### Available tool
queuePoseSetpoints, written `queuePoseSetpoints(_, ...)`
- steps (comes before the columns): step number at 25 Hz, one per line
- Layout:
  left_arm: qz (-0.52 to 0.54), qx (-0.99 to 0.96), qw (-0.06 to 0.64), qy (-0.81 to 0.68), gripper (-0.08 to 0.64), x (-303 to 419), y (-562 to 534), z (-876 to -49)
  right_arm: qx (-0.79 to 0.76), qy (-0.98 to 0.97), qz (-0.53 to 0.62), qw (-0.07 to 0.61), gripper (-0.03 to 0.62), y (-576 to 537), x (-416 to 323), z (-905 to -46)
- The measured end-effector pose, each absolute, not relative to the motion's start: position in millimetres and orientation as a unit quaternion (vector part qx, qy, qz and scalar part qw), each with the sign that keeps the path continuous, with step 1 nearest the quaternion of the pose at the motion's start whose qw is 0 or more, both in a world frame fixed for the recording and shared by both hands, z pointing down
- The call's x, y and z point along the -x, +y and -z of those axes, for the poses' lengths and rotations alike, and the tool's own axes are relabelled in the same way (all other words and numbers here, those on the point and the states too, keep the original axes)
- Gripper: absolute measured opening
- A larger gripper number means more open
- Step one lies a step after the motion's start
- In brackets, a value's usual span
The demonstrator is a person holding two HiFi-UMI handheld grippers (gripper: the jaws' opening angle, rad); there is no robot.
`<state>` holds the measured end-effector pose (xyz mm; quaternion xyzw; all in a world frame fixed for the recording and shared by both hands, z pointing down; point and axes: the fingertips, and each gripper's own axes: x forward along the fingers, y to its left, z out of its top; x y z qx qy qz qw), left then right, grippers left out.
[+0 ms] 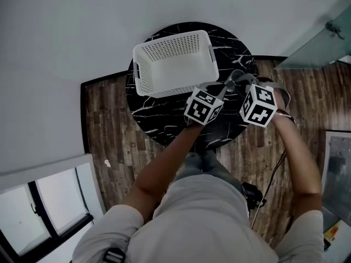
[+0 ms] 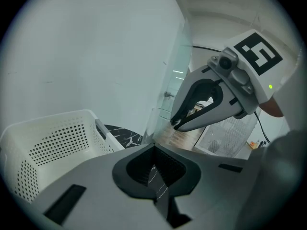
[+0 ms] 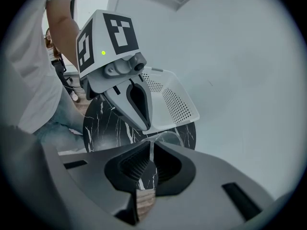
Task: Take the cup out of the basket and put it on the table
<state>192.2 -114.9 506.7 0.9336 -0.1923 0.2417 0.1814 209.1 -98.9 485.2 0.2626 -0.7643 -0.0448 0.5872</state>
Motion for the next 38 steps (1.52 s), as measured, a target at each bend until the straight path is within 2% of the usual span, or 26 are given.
queuePoseSetpoints(38, -0.284, -0.901, 0.276, -0.179, -0.002, -199, -107, -619, -0.220, -0.752, 0.024, 0.620, 0.025, -102, -220, -607)
